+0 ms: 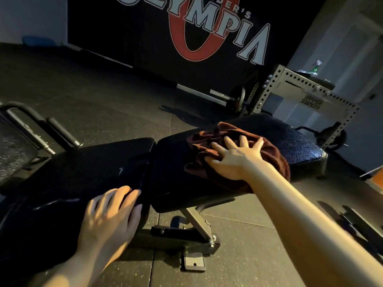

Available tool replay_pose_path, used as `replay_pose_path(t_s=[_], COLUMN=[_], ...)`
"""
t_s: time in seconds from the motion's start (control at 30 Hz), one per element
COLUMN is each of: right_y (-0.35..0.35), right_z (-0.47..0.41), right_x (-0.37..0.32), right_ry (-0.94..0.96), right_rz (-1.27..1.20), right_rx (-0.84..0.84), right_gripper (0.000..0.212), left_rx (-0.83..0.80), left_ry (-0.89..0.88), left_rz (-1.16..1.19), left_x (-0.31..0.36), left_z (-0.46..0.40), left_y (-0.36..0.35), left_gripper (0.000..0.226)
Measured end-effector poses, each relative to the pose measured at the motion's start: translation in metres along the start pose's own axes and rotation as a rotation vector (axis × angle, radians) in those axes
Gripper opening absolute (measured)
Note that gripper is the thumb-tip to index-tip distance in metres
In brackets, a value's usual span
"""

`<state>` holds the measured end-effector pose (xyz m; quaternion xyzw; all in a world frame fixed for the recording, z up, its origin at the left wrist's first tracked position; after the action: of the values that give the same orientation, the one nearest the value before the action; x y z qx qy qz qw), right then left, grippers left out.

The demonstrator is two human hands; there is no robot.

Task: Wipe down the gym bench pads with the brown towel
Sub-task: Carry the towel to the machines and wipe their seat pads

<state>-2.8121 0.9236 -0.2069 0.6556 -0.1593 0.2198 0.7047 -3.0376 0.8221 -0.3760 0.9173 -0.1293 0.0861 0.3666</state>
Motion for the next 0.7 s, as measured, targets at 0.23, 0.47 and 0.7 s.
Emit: replay_pose_path(t_s=[0.23, 0.47, 0.7], right_y=[-0.001, 0.003, 0.0], right_z=[0.011, 0.018, 0.024], right_x=[-0.025, 0.123, 0.101], right_ry=[0.26, -0.22, -0.159], right_rz=[-0.068, -0.047, -0.023], right_rx=[0.048, 0.088, 0.096], right_gripper=[0.056, 0.056, 0.059], left_rx=[0.028, 0.082, 0.066], left_ry=[-0.109, -0.117, -0.08], left_rz=[0.007, 0.028, 0.08], left_x=[0.0, -0.003, -0.002], left_z=[0.002, 0.005, 0.003], left_y=[0.009, 0.011, 0.011], left_gripper=[0.046, 0.054, 0.056])
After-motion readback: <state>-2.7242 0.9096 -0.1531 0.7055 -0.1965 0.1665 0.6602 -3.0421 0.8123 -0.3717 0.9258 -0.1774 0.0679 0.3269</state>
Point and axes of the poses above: each hand's wrist, its own z-axis away from the middle knuckle, its own y-axis out of the back of the hand, x = y × z, the point moved 6 cm from there along -z, towards the middle knuckle, and after that the axes turned 2 degrees about z, right-handed, at the moved point
